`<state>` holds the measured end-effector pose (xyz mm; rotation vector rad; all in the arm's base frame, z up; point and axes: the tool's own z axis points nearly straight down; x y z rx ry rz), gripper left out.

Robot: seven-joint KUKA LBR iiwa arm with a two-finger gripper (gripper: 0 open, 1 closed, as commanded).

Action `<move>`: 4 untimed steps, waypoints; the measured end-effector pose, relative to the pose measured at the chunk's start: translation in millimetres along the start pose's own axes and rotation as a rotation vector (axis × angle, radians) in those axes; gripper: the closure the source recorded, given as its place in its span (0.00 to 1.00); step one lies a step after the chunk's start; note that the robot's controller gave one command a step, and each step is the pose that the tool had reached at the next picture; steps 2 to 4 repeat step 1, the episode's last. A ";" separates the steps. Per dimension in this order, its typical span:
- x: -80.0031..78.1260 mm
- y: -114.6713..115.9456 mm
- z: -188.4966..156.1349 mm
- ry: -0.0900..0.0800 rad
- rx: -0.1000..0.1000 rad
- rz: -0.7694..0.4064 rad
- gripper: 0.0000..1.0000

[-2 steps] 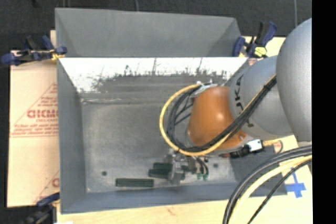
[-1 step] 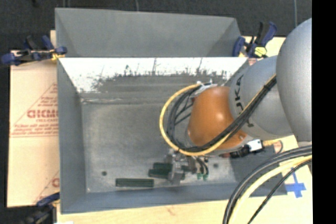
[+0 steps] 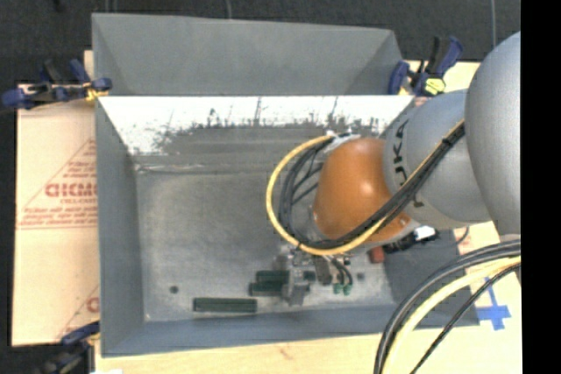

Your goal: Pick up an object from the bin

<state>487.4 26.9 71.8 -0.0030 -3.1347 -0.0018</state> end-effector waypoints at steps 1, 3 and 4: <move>6.2 6.5 -161.3 -0.012 0.002 -0.095 1.00; 6.2 6.5 -161.3 -0.012 0.002 -0.095 1.00; 6.2 6.5 -161.3 -0.012 0.002 -0.095 1.00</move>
Offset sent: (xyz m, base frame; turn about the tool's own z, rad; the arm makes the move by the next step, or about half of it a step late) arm 0.0000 0.0000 0.0000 0.0000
